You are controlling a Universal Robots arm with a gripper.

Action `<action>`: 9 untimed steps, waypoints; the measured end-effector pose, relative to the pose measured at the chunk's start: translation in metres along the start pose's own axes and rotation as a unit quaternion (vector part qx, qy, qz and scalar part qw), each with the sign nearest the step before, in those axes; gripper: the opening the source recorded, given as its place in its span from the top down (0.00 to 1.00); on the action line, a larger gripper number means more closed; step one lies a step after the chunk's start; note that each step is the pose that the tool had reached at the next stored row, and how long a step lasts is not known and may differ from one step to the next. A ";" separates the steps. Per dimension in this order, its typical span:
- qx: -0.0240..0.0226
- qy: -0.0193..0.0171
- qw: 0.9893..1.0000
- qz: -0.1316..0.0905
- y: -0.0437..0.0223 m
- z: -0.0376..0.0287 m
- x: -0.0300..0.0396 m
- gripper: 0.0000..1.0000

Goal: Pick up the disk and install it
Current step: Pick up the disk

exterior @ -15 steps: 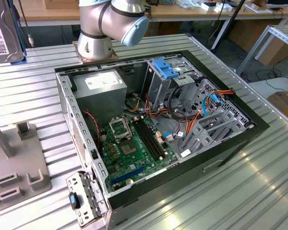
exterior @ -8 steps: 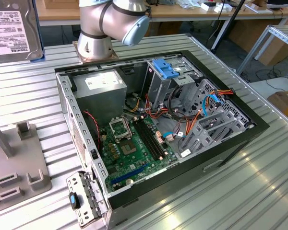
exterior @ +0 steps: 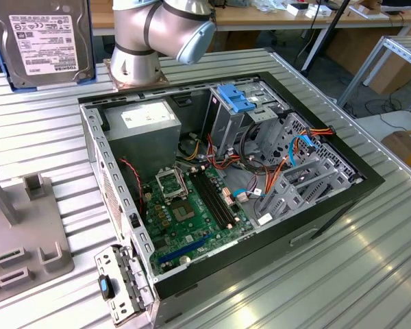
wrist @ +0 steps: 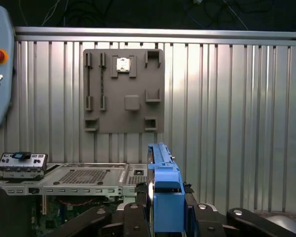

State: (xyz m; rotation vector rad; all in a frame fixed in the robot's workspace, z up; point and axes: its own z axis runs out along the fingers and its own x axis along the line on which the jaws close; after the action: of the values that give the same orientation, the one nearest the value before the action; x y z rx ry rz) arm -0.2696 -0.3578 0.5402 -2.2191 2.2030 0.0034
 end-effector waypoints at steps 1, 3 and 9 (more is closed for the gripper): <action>0.000 0.000 1.000 0.000 -0.0064 0.0000 0.0001 0.63; 0.000 0.000 1.000 0.000 -0.0125 0.0001 0.0001 0.63; 0.000 0.000 1.000 0.000 -0.0291 0.0002 0.0001 0.63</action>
State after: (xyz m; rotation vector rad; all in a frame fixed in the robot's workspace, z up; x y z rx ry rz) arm -0.2405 -0.3577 0.5403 -2.2193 2.2030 0.0034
